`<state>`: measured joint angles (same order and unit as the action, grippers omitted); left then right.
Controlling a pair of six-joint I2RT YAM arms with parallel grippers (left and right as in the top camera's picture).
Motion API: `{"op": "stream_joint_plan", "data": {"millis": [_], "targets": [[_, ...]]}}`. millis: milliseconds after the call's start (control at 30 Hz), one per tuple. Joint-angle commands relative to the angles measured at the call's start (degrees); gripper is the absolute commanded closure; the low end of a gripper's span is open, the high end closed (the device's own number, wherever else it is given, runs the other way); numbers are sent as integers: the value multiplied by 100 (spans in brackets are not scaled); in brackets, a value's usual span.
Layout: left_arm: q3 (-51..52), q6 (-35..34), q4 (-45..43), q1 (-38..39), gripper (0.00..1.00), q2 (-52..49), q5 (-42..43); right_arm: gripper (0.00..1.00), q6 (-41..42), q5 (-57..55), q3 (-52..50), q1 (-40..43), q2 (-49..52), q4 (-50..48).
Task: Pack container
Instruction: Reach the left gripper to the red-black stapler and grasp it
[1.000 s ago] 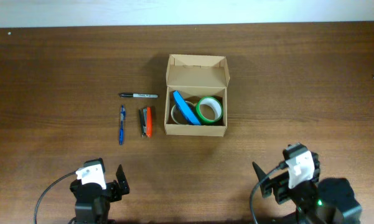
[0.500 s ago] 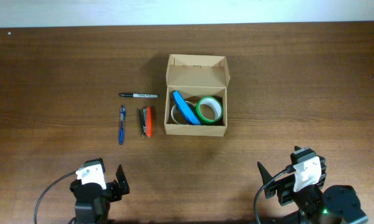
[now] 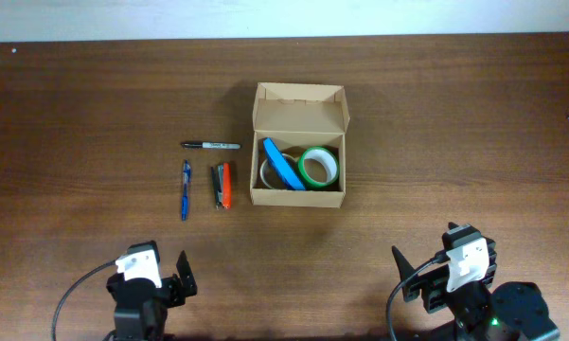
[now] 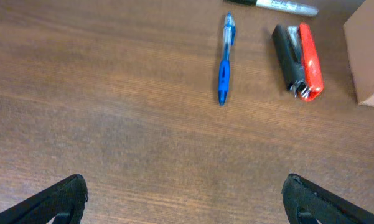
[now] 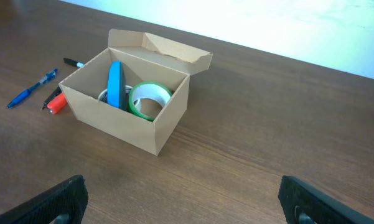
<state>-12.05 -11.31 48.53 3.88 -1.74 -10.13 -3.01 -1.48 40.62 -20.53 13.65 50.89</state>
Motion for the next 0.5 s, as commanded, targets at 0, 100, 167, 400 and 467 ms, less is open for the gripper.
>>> {"op": "stream_joint_plan", "data": {"millis": [0, 100, 167, 400, 467], "targets": [[-190, 109, -44, -28, 0, -579, 63, 1, 50, -90, -50, 37, -22, -20], [-601, 109, -444, -28, 0, -1436, 514, 1, 50, -90, -50, 37, -22, -17], [-933, 111, -828, -28, 0, -2061, 927, 1, 50, -90, -50, 37, -22, -17], [-2376, 109, -1725, -28, 0, -4516, 2149, 1, 50, -90, -50, 37, -22, -17], [-2719, 109, -1751, -28, 0, -5108, 2350, 1, 50, -90, -50, 37, -22, -17]]}}
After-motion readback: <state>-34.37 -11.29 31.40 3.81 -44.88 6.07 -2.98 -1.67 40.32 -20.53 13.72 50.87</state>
